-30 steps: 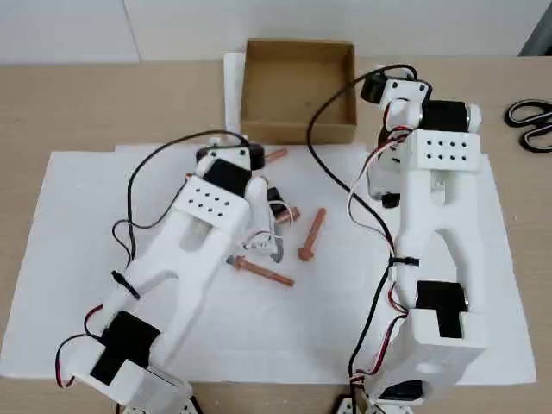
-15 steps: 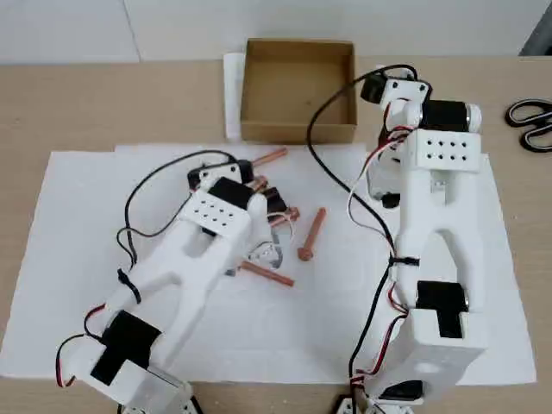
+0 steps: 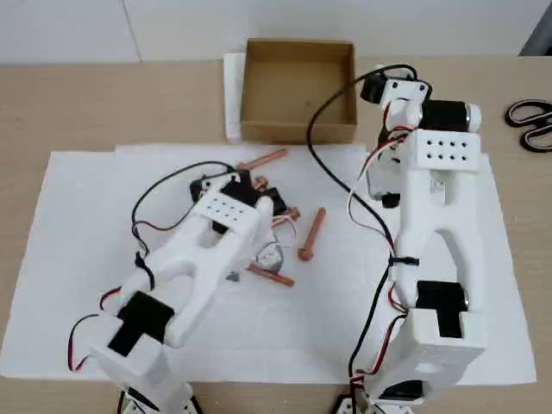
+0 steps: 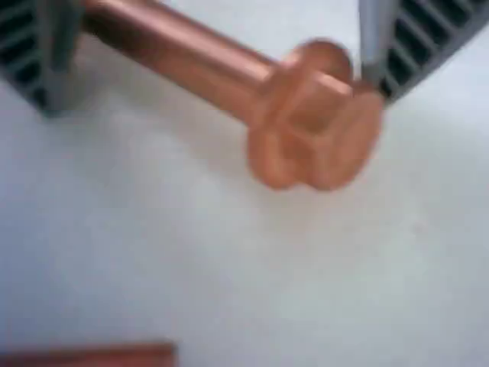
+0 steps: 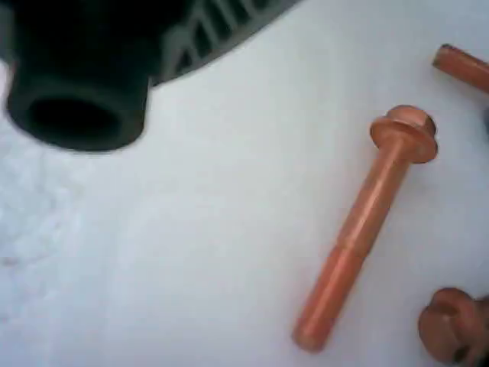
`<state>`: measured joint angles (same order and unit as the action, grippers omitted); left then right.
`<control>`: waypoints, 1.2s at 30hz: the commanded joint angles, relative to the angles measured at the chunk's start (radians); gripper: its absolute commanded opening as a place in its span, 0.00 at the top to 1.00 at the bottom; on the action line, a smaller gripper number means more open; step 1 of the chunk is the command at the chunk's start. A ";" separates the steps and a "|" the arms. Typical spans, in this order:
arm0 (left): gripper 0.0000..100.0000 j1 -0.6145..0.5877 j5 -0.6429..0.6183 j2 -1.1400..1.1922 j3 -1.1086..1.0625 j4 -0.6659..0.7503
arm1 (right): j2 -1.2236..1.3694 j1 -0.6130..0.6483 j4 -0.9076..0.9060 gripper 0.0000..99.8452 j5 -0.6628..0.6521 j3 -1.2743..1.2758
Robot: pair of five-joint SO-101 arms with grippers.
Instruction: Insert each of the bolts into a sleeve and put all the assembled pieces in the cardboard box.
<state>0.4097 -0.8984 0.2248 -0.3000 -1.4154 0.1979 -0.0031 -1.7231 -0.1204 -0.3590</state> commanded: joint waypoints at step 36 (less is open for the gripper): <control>0.99 -0.233 0.736 0.138 0.361 -0.218 | -0.053 0.001 -0.005 1.00 -0.005 -0.003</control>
<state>0.2486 -0.2816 0.3353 0.0315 -1.6717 0.1979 -0.0015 -1.7231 -0.1204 -0.3590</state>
